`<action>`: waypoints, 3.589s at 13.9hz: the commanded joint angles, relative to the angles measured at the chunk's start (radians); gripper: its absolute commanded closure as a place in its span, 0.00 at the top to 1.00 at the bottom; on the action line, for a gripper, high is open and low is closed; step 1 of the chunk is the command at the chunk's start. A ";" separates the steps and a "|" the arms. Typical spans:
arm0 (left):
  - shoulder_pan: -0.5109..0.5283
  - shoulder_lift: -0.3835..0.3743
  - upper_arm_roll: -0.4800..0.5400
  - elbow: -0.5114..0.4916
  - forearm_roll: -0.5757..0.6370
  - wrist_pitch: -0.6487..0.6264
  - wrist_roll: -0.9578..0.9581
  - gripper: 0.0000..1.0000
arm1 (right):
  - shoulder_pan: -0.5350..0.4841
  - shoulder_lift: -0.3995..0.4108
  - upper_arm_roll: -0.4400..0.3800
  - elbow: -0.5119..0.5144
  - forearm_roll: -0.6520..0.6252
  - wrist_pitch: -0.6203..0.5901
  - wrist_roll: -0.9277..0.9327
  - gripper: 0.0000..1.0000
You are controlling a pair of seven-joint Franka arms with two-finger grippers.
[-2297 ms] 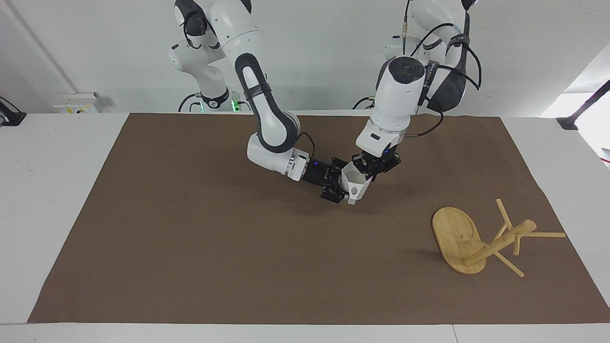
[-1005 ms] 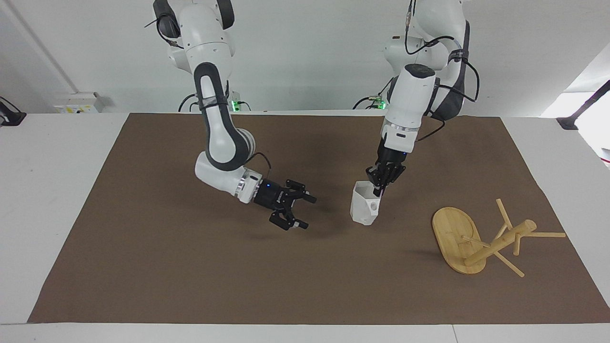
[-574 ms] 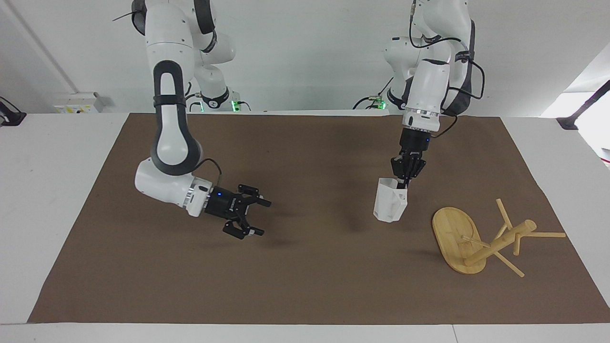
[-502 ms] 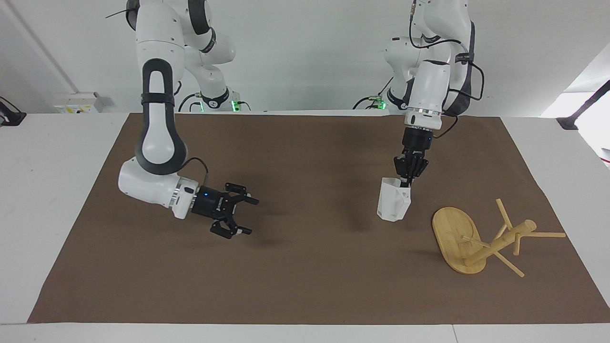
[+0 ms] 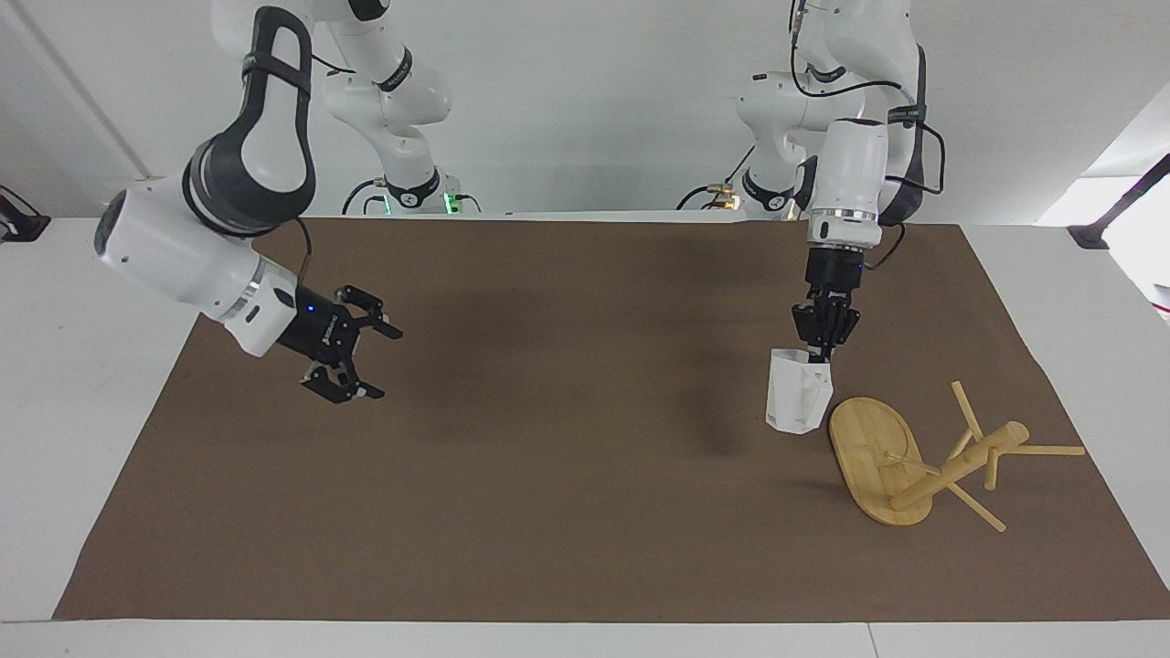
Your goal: Hang cup on rack
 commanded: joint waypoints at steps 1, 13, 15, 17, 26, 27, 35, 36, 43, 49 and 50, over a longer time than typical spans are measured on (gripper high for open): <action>0.025 0.088 -0.007 0.007 0.015 0.124 -0.001 0.00 | -0.040 -0.053 0.006 -0.005 -0.180 -0.047 0.126 1.00; 0.090 0.225 -0.011 0.166 0.015 0.116 -0.099 0.00 | 0.050 -0.174 -0.079 0.185 -0.595 -0.461 1.278 1.00; 0.107 0.228 -0.014 0.177 0.015 0.104 -0.120 0.00 | 0.068 -0.179 -0.104 0.181 -0.595 -0.457 1.356 1.00; 0.108 0.228 -0.013 0.186 0.014 0.073 -0.163 0.00 | 0.079 -0.183 -0.106 0.182 -0.600 -0.477 1.479 1.00; 0.124 0.242 -0.010 0.217 0.017 0.013 -0.199 0.00 | 0.113 -0.219 -0.204 0.124 -0.593 -0.472 1.490 1.00; 0.124 0.249 -0.011 0.217 0.018 0.013 -0.199 0.00 | 0.112 -0.219 -0.216 0.128 -0.596 -0.463 1.482 1.00; 0.205 0.248 -0.013 0.203 0.205 0.012 -0.197 0.00 | 0.121 -0.211 -0.244 0.136 -0.603 -0.446 1.531 1.00; 0.218 0.249 -0.014 0.205 0.209 0.012 -0.197 0.00 | 0.122 -0.211 -0.244 0.136 -0.603 -0.449 1.531 1.00; 0.240 0.266 -0.014 0.208 0.207 0.007 -0.202 0.00 | 0.127 -0.210 -0.211 0.121 -0.587 -0.446 1.559 1.00; 0.240 0.265 -0.010 0.246 0.206 -0.088 -0.203 0.45 | 0.125 -0.211 -0.211 0.119 -0.586 -0.454 1.554 1.00; 0.240 0.263 -0.010 0.246 0.206 -0.095 -0.203 0.51 | 0.125 -0.211 -0.211 0.119 -0.586 -0.454 1.554 1.00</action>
